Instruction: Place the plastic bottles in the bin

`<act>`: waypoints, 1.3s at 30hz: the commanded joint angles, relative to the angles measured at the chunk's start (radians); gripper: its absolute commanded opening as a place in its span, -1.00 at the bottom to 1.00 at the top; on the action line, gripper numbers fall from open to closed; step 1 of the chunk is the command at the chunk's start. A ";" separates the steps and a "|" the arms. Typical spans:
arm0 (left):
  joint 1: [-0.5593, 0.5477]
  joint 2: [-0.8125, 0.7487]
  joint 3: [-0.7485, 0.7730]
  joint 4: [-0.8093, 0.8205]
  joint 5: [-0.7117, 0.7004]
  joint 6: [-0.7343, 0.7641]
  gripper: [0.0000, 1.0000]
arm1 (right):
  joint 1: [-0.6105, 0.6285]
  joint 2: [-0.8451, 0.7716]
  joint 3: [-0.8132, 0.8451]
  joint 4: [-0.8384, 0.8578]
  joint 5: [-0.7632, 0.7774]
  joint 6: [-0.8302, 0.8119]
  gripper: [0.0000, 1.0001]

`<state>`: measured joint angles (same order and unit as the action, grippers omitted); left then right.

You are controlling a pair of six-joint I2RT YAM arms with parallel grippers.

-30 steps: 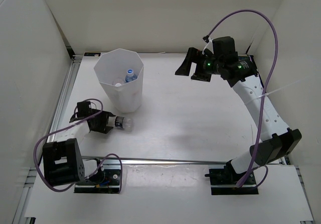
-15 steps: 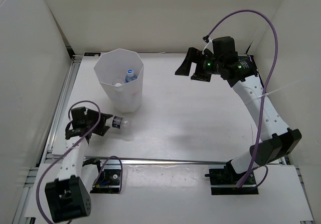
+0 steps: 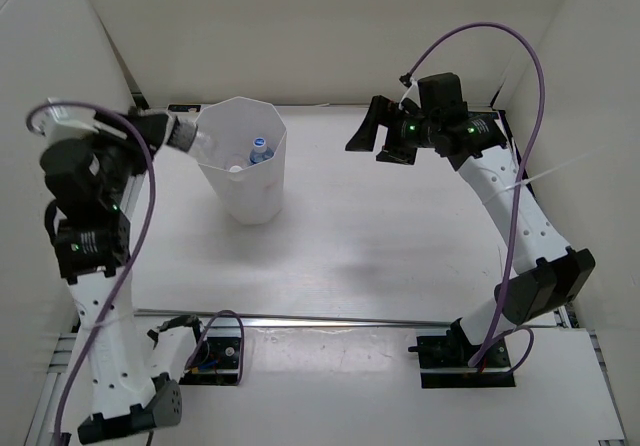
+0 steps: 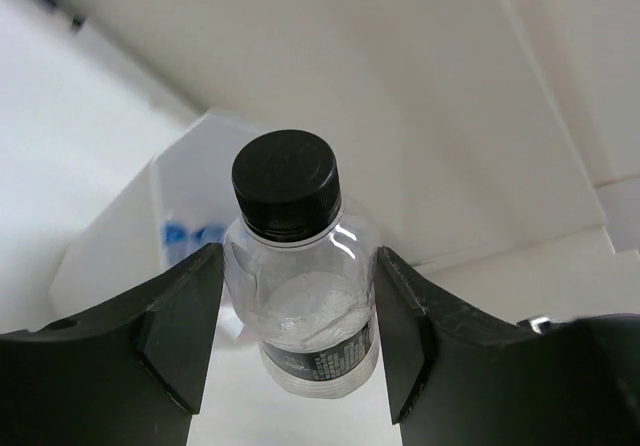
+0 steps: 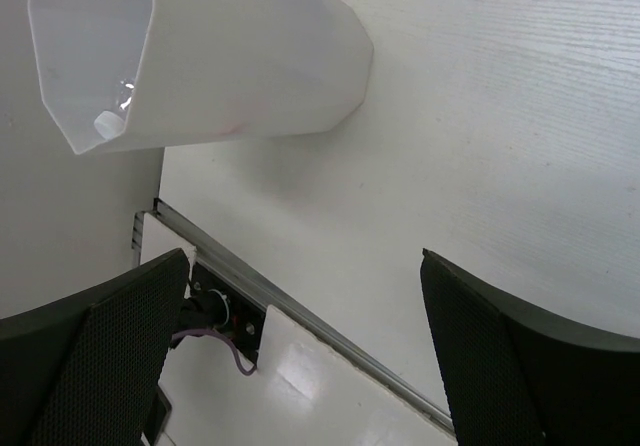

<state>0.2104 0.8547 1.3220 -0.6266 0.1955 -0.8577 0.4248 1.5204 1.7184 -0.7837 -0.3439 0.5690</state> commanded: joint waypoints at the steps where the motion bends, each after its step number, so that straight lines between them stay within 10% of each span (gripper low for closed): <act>1: 0.004 0.160 0.219 -0.015 0.019 0.116 -0.45 | -0.006 -0.003 0.018 0.032 -0.035 0.009 1.00; 19: -0.387 0.676 0.560 -0.015 -0.332 0.312 -0.29 | -0.006 -0.061 0.000 0.023 0.013 -0.018 1.00; 22: -0.414 0.676 0.522 -0.015 -0.370 0.321 -0.11 | -0.006 -0.062 0.000 0.023 0.037 -0.027 1.00; 28: -0.448 0.646 0.465 -0.015 -0.503 0.307 1.00 | -0.015 -0.071 -0.010 0.023 0.037 -0.027 1.00; 34: -0.448 0.488 0.386 -0.015 -0.620 0.283 1.00 | -0.015 -0.071 0.009 -0.002 0.091 -0.018 1.00; 39: -0.448 0.224 0.021 -0.015 -0.845 0.263 1.00 | -0.015 -0.071 0.052 -0.084 0.250 0.003 1.00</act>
<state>-0.2333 1.2312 1.4918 -0.6239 -0.4473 -0.5735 0.4129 1.4826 1.7206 -0.8196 -0.2180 0.5690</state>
